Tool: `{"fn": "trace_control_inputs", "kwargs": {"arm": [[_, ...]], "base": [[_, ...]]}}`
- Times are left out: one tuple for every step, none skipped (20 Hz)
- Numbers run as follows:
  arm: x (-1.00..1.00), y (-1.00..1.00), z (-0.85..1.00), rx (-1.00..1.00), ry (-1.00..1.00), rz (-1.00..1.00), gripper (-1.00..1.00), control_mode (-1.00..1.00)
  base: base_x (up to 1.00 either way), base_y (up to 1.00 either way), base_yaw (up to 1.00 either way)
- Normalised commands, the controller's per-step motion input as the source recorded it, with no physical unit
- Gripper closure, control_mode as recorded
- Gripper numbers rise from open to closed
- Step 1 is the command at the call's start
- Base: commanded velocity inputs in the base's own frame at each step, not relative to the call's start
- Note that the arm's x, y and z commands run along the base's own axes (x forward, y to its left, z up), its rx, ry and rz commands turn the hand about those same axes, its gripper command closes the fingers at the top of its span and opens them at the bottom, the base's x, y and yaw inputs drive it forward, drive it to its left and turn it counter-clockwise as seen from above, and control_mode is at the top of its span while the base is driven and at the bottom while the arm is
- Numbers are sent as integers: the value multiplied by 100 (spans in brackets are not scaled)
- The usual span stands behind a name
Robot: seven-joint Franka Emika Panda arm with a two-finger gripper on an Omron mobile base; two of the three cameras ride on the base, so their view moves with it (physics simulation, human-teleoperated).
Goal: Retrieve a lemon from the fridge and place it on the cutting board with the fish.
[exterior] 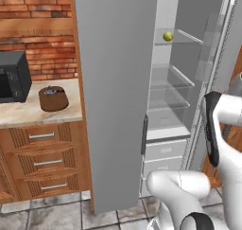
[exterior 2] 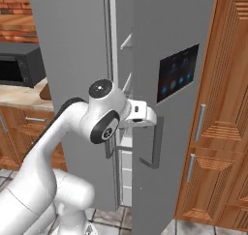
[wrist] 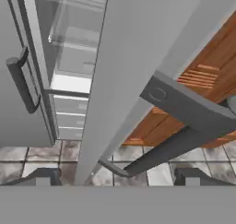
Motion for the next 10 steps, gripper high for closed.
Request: {"fn": "trace_control_inputs", "kwargs": {"arm": [[0,100,0,-43,39,-14,-100,-100],[0,100,0,-43,40,-12,-100,-100],[4,94,-8,-41,37,-10,-100,-100],[14,79,-16,-36,32,-9,-100,-100],[6,64,-26,-31,23,-7,-100,-100],[6,55,-41,-29,21,-6,-100,-100],[11,43,-43,-26,15,-3,-100,-100],[26,24,-46,-21,10,-2,-100,-100],[61,0,-46,-18,2,0,-100,-100],[95,0,-51,-18,10,0,-100,-100]], "base": [[0,0,0],[0,0,0],[0,0,0],[0,0,0],[0,0,0],[0,0,0],[0,0,0],[0,0,0],[0,0,0],[0,0,0]]}}
